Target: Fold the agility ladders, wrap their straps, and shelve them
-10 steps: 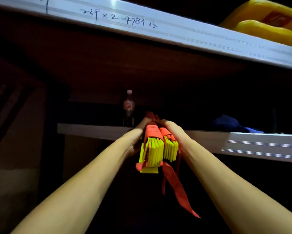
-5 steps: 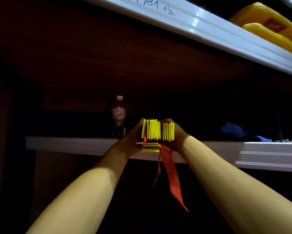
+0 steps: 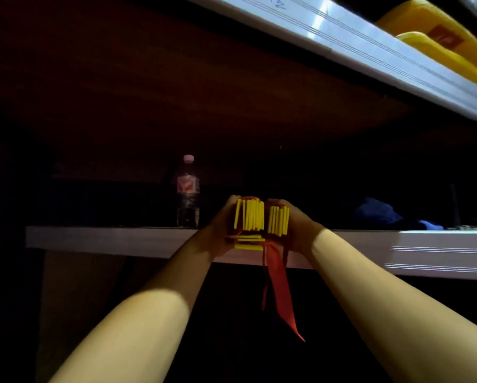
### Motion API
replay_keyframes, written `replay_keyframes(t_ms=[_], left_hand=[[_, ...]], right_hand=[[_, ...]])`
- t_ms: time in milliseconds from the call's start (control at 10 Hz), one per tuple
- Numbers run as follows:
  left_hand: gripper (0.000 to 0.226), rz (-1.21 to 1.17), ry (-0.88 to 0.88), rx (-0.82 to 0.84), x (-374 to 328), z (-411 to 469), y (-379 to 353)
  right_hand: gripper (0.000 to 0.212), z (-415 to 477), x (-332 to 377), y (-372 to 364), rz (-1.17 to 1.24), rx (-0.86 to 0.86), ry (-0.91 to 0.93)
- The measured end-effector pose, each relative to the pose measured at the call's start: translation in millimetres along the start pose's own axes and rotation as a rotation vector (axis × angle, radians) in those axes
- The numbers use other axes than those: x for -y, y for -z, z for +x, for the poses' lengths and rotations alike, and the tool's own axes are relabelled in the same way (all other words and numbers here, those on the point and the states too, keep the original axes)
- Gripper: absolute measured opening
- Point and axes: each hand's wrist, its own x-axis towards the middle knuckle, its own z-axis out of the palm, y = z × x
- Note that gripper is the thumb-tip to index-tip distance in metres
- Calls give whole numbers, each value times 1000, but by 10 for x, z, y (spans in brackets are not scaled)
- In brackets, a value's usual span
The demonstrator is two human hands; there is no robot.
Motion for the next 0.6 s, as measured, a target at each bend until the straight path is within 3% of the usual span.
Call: replay_keyframes(t_ms=[100,200,300,600], left_hand=[[22,16,39,11,-26,-8,-32],[24,32,26,29,-19,76,20],[43,82,67,3,-43,73,33],[37,263,130,-180,-75,-363,59]], right_hand=[[30,-18,16,56,-70,-3,-8],[29,-104,40,58,-99,-1,-8],[26,-197,44,35,-117,-51,12],[17,-832,123,35,-214,-125,73]])
